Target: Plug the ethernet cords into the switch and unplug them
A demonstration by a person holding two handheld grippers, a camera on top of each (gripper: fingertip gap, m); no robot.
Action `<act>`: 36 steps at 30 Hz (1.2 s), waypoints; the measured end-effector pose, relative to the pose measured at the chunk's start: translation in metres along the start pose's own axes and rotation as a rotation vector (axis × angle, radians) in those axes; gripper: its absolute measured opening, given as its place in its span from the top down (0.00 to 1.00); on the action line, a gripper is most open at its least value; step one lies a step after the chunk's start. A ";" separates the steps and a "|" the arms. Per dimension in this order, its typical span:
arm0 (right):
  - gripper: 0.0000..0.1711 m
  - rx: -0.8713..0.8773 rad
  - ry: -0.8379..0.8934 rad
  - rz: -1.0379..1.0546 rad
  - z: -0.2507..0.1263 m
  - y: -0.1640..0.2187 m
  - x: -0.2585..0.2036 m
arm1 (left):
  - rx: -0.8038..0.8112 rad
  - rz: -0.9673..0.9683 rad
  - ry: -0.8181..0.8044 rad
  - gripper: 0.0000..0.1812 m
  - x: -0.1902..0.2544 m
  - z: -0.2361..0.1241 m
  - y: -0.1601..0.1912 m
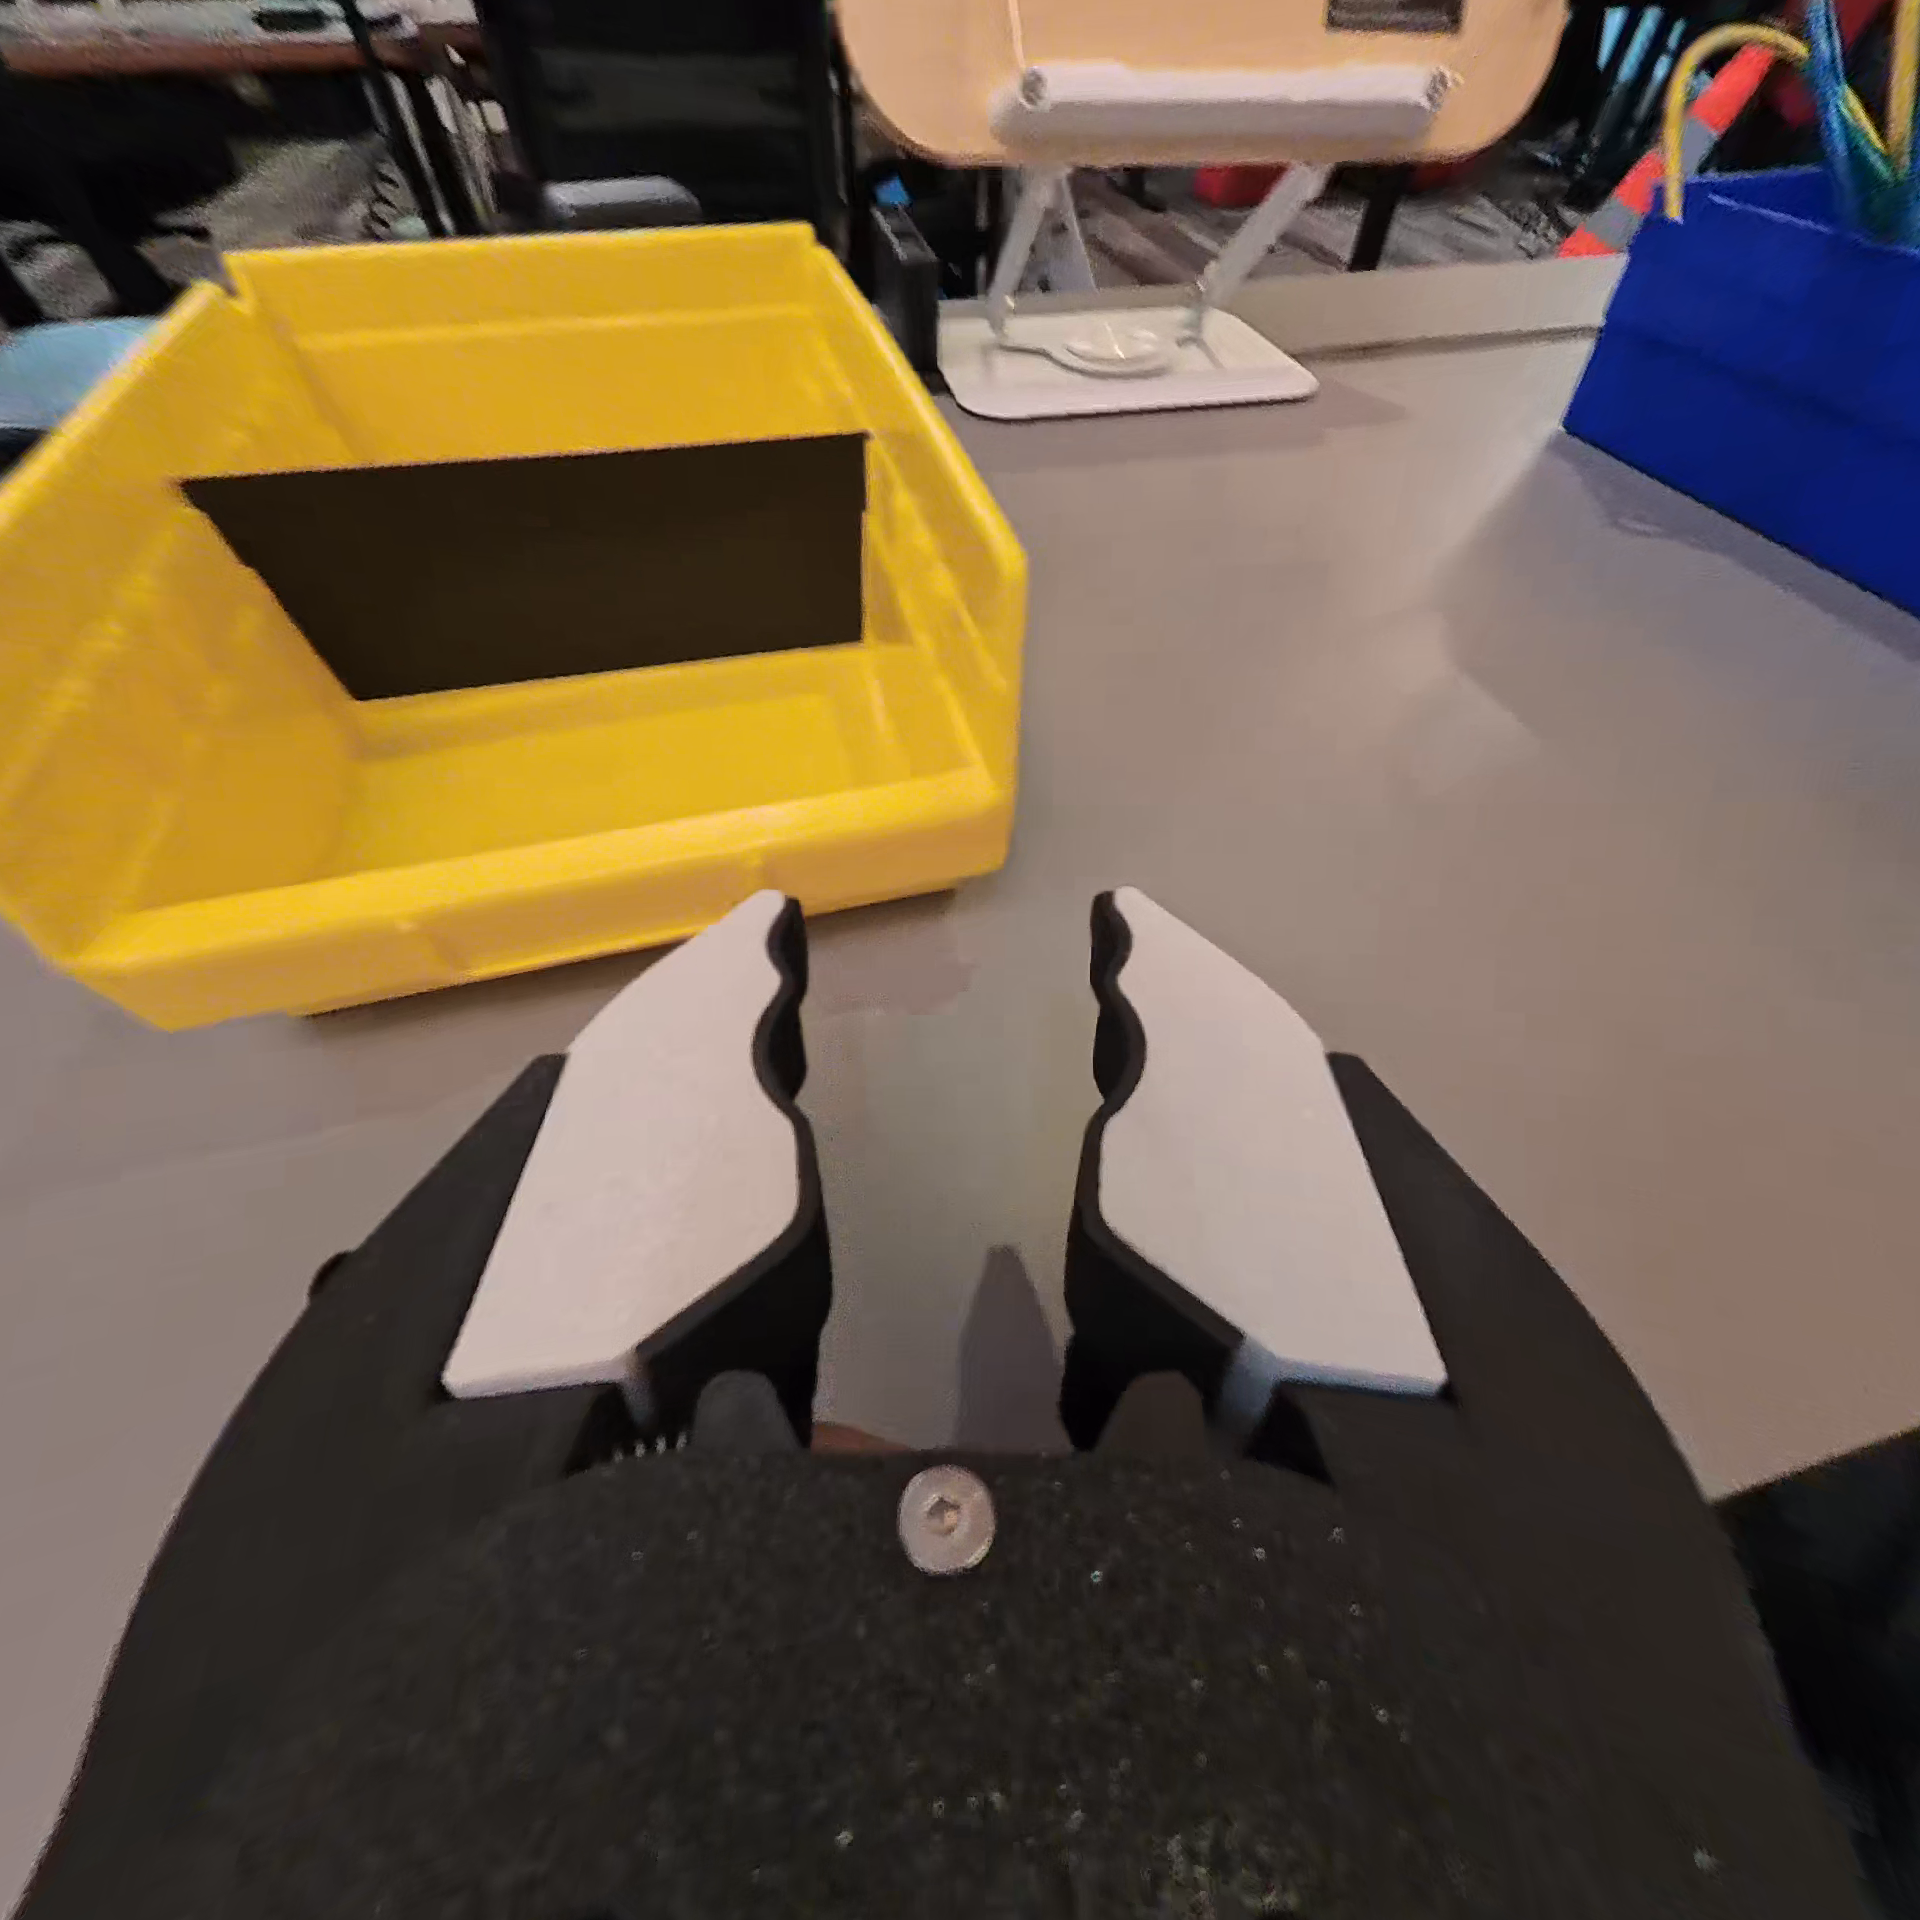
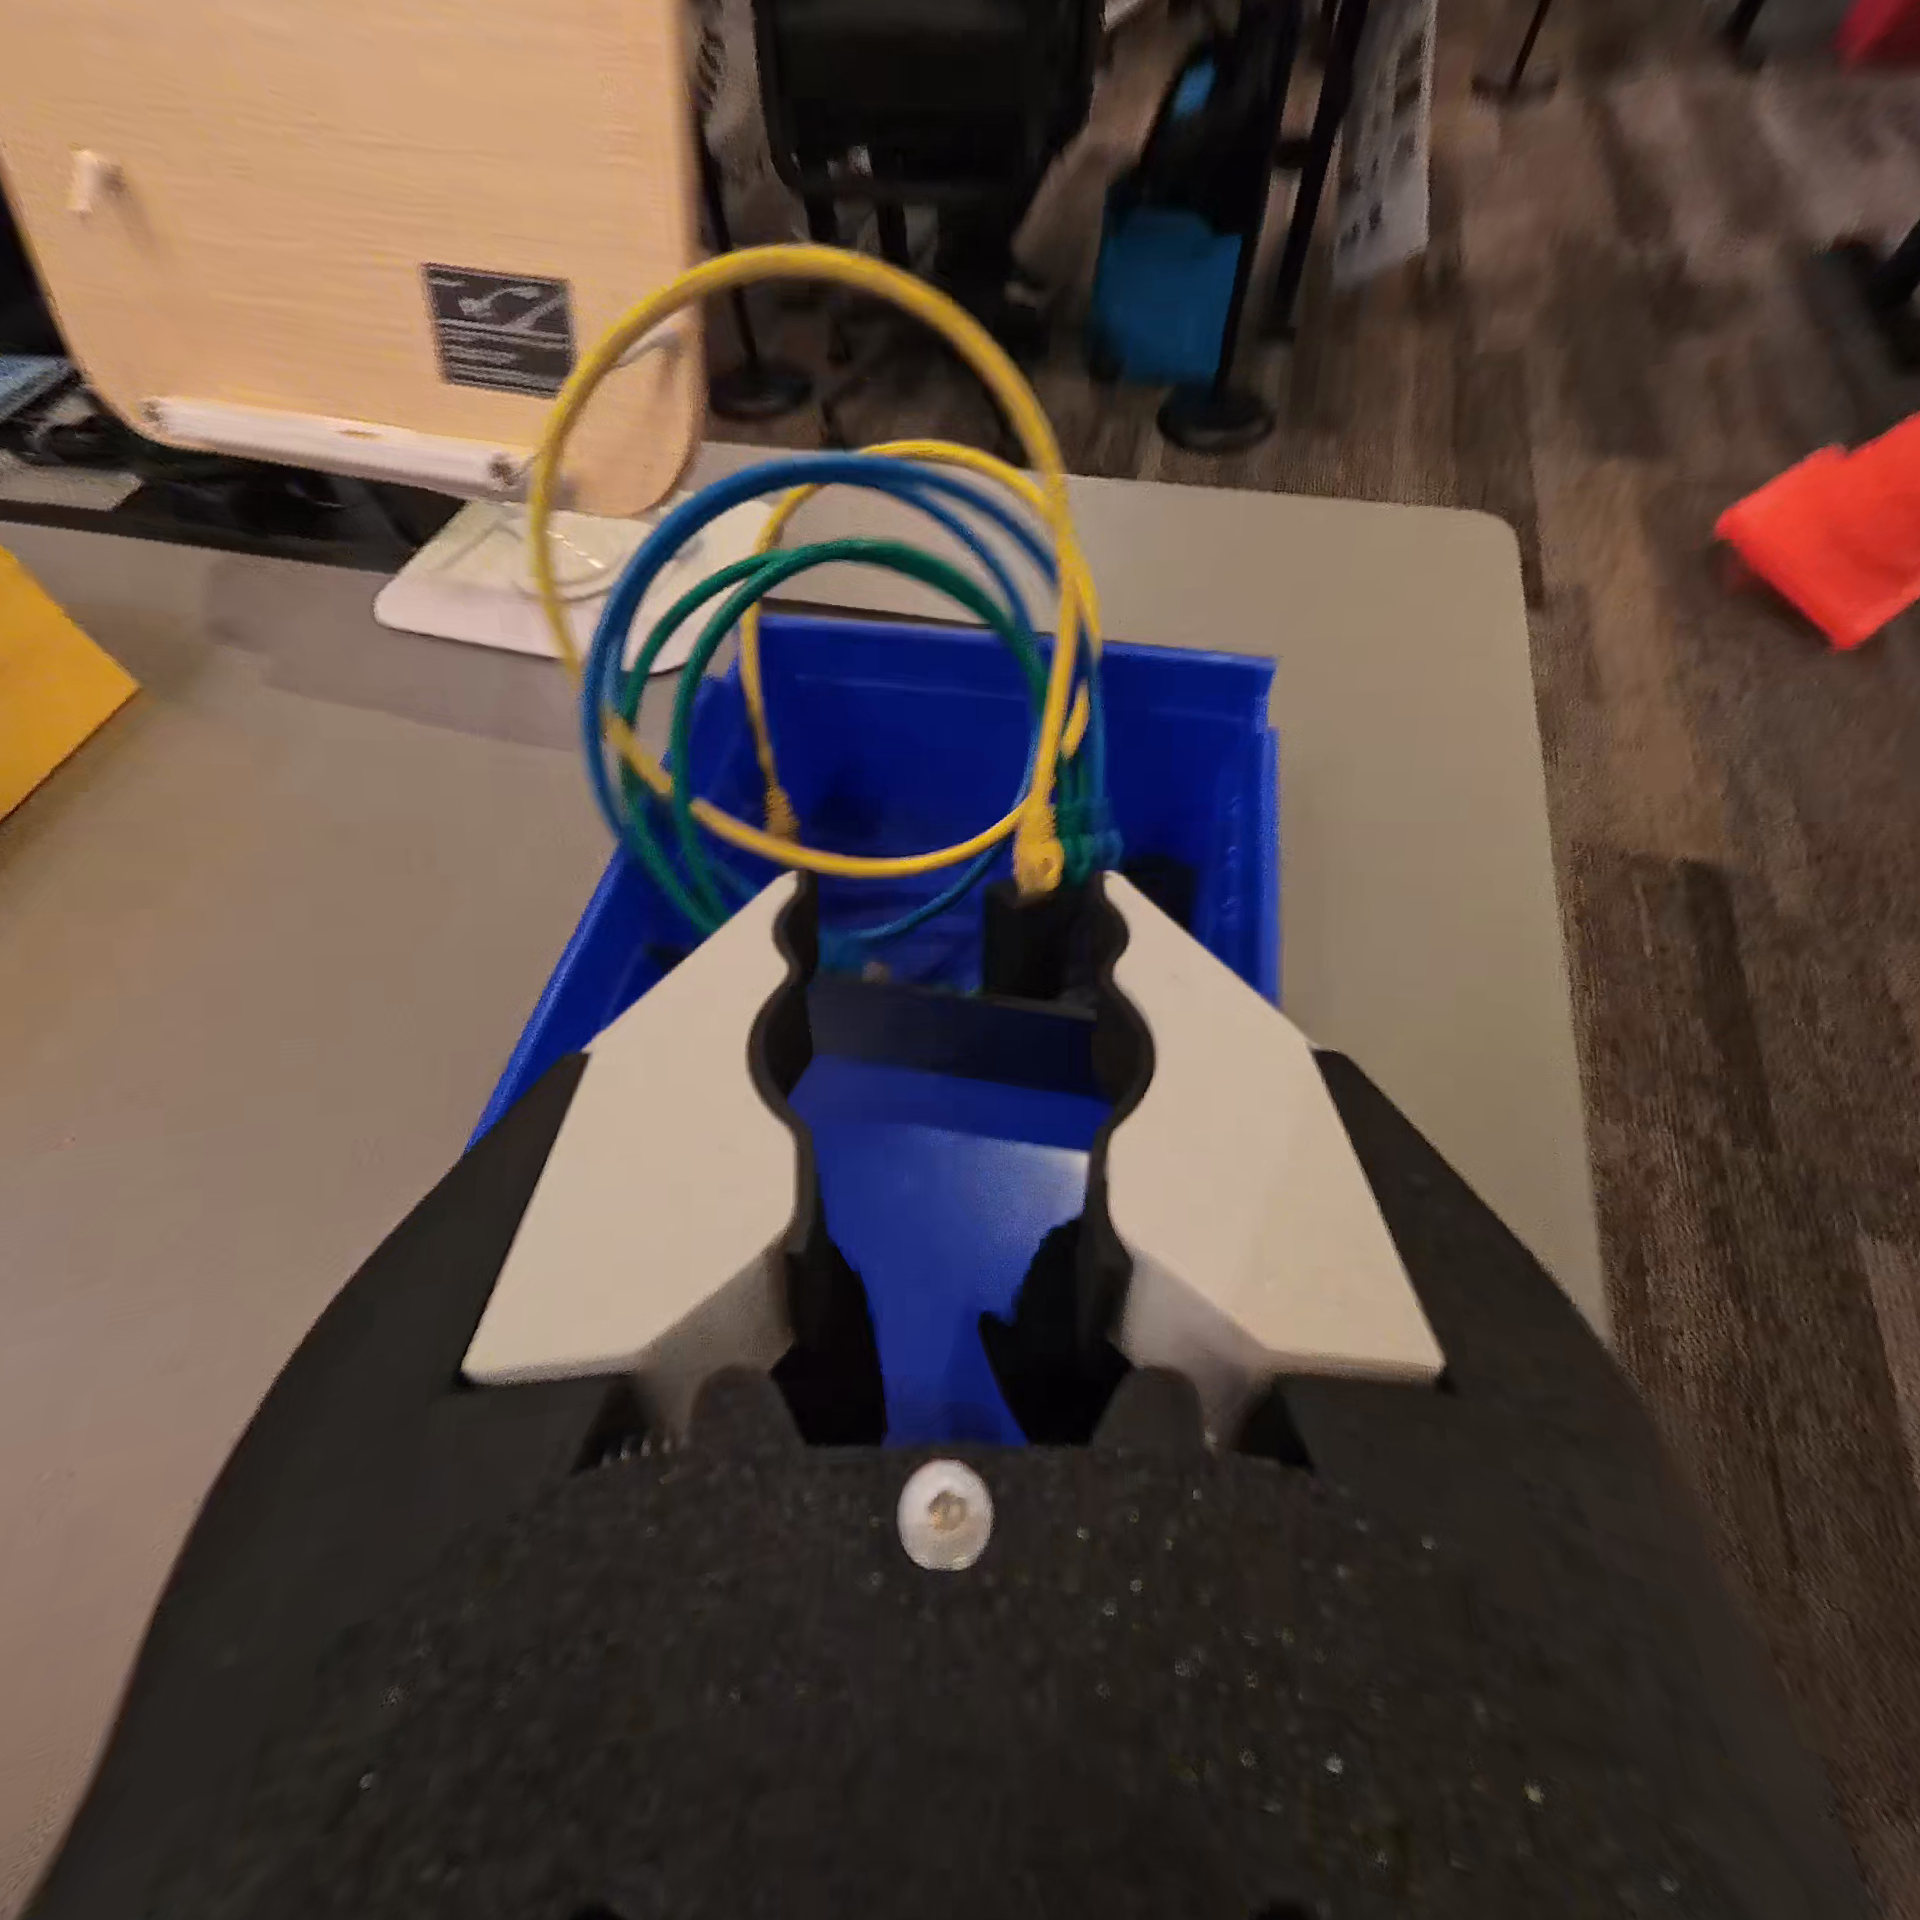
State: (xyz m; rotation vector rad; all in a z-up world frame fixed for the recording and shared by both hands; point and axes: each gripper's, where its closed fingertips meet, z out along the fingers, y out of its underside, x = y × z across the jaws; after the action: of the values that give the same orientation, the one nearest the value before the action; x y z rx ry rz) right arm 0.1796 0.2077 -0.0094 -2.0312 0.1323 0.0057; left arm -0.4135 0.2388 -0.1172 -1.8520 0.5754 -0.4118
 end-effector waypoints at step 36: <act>0.63 0.064 0.138 0.019 -0.035 0.169 -0.067 | -0.081 -0.021 0.060 0.74 0.030 0.014 0.008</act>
State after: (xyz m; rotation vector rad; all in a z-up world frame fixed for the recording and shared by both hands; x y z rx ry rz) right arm 0.0949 0.1075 -0.1405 -1.9654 0.2357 -0.1261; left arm -0.3828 0.2309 -0.1291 -1.9304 0.6215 -0.4649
